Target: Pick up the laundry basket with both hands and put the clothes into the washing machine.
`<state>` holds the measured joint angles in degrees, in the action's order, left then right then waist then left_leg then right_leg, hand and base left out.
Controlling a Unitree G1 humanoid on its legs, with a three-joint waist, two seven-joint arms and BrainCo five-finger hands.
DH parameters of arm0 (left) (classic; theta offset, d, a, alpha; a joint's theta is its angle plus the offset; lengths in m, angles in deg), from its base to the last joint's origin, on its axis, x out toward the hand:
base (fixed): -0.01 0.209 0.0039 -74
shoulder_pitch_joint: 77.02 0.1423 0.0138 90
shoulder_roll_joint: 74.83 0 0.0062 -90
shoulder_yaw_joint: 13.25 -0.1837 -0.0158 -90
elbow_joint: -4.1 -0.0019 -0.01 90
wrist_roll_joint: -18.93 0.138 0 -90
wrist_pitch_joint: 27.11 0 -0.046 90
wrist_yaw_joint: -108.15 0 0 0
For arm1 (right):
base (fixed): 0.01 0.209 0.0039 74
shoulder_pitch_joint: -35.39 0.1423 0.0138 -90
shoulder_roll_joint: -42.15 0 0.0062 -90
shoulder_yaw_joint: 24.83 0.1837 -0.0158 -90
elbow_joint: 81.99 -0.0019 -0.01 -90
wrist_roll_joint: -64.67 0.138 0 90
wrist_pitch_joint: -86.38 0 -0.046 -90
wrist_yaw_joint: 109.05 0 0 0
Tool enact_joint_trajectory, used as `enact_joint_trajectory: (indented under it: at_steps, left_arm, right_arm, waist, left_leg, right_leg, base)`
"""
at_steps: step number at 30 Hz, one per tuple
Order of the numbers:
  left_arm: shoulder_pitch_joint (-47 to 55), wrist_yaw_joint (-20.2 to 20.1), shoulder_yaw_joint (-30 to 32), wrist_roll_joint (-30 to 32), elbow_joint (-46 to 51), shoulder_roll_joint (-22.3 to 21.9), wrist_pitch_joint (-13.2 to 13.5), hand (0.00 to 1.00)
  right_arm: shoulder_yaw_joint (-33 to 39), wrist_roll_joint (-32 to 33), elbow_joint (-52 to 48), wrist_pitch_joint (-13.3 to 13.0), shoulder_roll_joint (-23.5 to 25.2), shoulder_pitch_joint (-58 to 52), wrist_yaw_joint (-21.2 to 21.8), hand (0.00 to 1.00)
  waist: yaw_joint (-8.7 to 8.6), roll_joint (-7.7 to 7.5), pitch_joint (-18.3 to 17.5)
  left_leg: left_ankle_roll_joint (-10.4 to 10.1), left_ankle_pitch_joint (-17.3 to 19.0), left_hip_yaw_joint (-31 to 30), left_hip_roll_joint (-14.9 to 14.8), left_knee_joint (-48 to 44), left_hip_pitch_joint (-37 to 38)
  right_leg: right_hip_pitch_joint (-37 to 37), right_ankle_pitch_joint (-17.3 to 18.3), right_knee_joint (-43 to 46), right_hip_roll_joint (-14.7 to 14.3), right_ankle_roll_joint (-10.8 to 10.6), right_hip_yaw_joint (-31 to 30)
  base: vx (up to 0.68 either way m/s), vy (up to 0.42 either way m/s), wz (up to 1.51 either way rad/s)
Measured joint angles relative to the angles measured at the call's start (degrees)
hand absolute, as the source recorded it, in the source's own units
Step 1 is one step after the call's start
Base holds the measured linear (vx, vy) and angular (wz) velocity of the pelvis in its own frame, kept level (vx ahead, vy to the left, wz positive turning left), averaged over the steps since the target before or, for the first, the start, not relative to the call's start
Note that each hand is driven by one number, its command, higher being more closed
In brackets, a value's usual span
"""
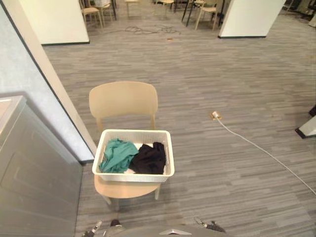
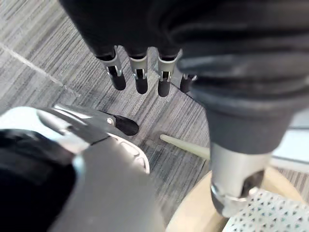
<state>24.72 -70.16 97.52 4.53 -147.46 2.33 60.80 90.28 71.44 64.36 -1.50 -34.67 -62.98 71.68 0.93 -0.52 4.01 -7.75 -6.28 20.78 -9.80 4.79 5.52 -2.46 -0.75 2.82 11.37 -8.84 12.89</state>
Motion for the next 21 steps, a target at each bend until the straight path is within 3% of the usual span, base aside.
enact_joint_trajectory:
  at_steps: [6,12,13,14,15,16,17,18,19,20,21]
  left_arm:
    - [-1.21,0.27,-0.03,0.55,-0.29,0.3,0.03,0.0]
    - [-1.86,0.93,-0.55,-1.98,2.19,0.22,0.84,0.0]
    - [-2.58,0.84,-0.85,-2.35,3.62,0.07,1.21,0.0]
    - [-2.83,0.83,-1.23,-2.39,4.72,-0.22,1.28,0.0]
    - [-2.92,0.8,-1.34,-2.41,6.03,-0.55,1.76,0.0]
    - [-3.05,0.8,-1.57,-2.4,6.53,-0.71,1.98,0.0]
    - [-3.66,0.79,-3.01,-2.3,7.05,-0.32,2.74,0.0]
    - [-4.35,0.77,-2.83,-2.25,6.96,0.11,2.75,0.0]
    - [-4.46,0.83,-2.77,-2.04,6.41,-0.49,2.16,0.0]
    - [-4.01,0.74,-2.45,-1.95,6.13,-1.08,2.06,0.0]
    - [-3.12,0.57,-2.14,-0.54,5.17,-1.93,1.98,0.0]
  right_arm:
    - [2.22,3.8,3.35,0.61,0.15,0.1,-0.57,0.0]
    - [1.69,3.84,3.14,0.62,-0.14,1.37,-0.87,0.0]
    - [0.91,2.63,2.89,0.56,-0.63,2.23,-0.87,0.0]
    - [0.65,1.76,2.78,0.48,-1.2,2.62,-0.9,0.0]
    - [0.36,1.74,2.74,0.54,-1.86,3.65,-0.93,0.0]
    - [0.36,1.75,2.5,0.55,-1.86,4.12,-0.92,0.0]
    - [0.41,1.76,1.29,0.59,-1.73,4.71,-0.92,0.0]
    - [0.53,1.77,0.6,0.38,-1.12,5.36,-0.96,0.0]
    - [0.78,1.81,-0.68,-0.34,-1.39,7.32,-1.19,0.0]
    - [0.75,1.84,-1.81,-0.59,-1.68,7.53,-1.3,0.0]
    - [0.95,1.92,-3.97,-0.97,-2.1,7.51,-1.32,0.0]
  waist:
    - [-0.77,-0.05,0.33]
    - [-0.92,0.81,2.59]
    - [-1.01,0.71,3.74]
    - [-0.93,1.72,4.59]
    - [-0.89,1.38,4.82]
    - [-1.08,2.17,5.33]
    - [-1.09,1.26,5.75]
    - [-0.84,1.37,6.49]
    - [-0.42,1.99,7.4]
    - [-0.34,2.1,7.61]
    - [-0.34,3.8,7.56]
  left_leg:
    - [-0.57,0.82,2.45,-1.27,-0.3,-0.7]
    - [-2.08,1.81,0.17,-5.76,-6.14,-7.71]
    - [-1.57,0.95,-1.76,-6.34,-7.93,-9.24]
    - [-1.03,0.01,-2.15,-6.41,-8.3,-10.6]
    - [0.0,-2.79,-1.96,-5.96,-8.45,-12.45]
    - [0.71,-4.96,-1.91,-5.51,-8.52,-13.95]
    - [1.19,-12.86,-1.28,-4.14,-3.35,-14.1]
    - [0.77,-8.91,1.19,-4.73,-7.49,-14.95]
    - [3.39,4.28,6.6,-7.69,-23.89,-16.69]
    - [4.33,8.82,7.99,-8.93,-30.57,-16.78]
    - [3.03,15.34,8.39,-9.72,-40.99,-14.92]
  right_leg:
    - [2.13,-0.23,0.33,-0.78,0.77,-0.28]
    - [6.54,0.83,3.44,-3.8,2.94,1.52]
    - [6.76,1.28,5.07,-3.8,2.9,3.62]
    - [7.13,2.25,6.43,-3.45,2.91,5.29]
    - [7.58,3.56,8.58,-2.65,3.13,7.9]
    - [7.7,4.33,9.32,-2.25,3.42,9.38]
    - [6.93,4.78,8.99,-1.23,4.92,13.41]
    - [6.5,5.16,8.95,-0.51,5.33,15.63]
    - [6.49,6.08,11.13,-0.34,6.21,16.91]
    - [6.42,6.41,12.04,-0.35,6.61,17.61]
    - [5.62,6.88,13.43,-0.21,7.11,18.76]
  base:
    - [-0.02,-0.009,-0.23]
    - [0.04,-0.085,0.07]
    - [0.06,-0.076,0.65]
    - [0.04,-0.07,1.02]
    - [0.0,-0.051,1.06]
    - [-0.06,-0.061,1.52]
    - [-0.07,-0.026,1.34]
    - [-0.12,-0.049,1.22]
    - [-0.08,-0.029,0.51]
    - [-0.12,-0.032,0.41]
    - [-0.07,0.001,0.29]
